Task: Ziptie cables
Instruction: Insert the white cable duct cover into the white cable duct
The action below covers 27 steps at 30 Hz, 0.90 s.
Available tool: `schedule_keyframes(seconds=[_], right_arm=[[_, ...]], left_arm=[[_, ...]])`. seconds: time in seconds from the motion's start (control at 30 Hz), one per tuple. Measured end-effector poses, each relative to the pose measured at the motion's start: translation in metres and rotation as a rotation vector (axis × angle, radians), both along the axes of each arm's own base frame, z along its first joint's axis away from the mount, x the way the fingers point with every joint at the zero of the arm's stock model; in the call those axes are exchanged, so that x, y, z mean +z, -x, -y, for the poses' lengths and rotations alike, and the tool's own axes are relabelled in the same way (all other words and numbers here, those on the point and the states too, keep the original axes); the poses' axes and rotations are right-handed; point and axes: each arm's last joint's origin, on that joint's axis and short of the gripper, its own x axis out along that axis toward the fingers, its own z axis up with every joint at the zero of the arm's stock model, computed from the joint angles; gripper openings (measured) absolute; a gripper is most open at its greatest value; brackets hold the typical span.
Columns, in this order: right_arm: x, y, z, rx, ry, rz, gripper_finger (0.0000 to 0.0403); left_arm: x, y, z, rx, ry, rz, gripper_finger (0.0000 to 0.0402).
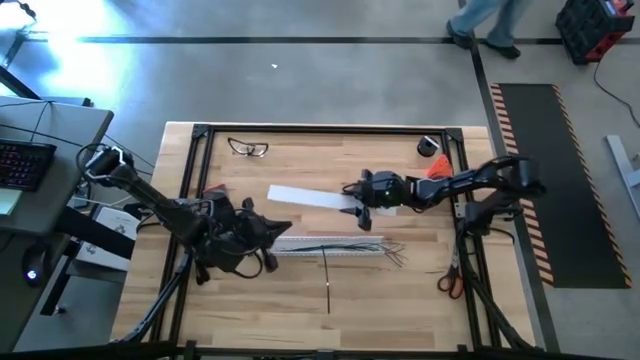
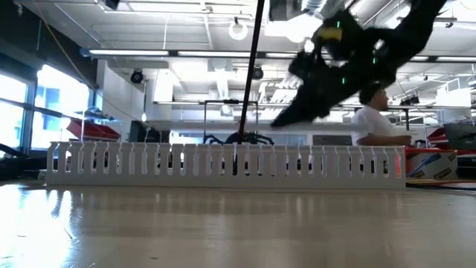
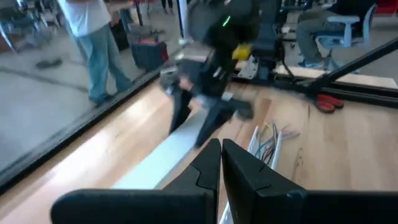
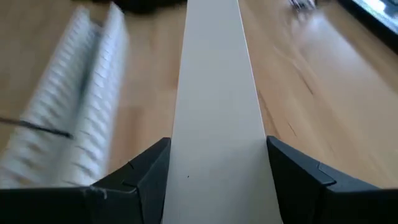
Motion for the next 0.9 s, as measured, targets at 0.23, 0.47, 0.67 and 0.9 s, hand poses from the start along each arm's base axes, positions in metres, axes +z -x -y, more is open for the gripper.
schedule_keyframes(seconds=[0.23, 0.47, 0.67, 0.9], right_arm=[[0.039, -0.027, -0.048, 0.158, -0.018, -0.039, 0.0205], [0.063, -0.057, -0.092, 0.228, 0.043, -0.119, 0.0205], [0.056, -0.073, -0.101, 0.198, 0.070, -0.190, 0.0205], [0.043, -0.079, -0.097, 0.168, 0.046, -0.226, 0.0205]], left_arm=[[0.013, 0.028, -0.015, -0.054, 0.179, -0.109, 0.0000], [0.005, 0.048, -0.009, -0.171, 0.283, -0.279, 0.0000], [-0.017, 0.065, -0.002, -0.128, 0.311, -0.373, 0.0000], [-0.053, 0.077, -0.003, -0.087, 0.348, -0.397, 0.0000]])
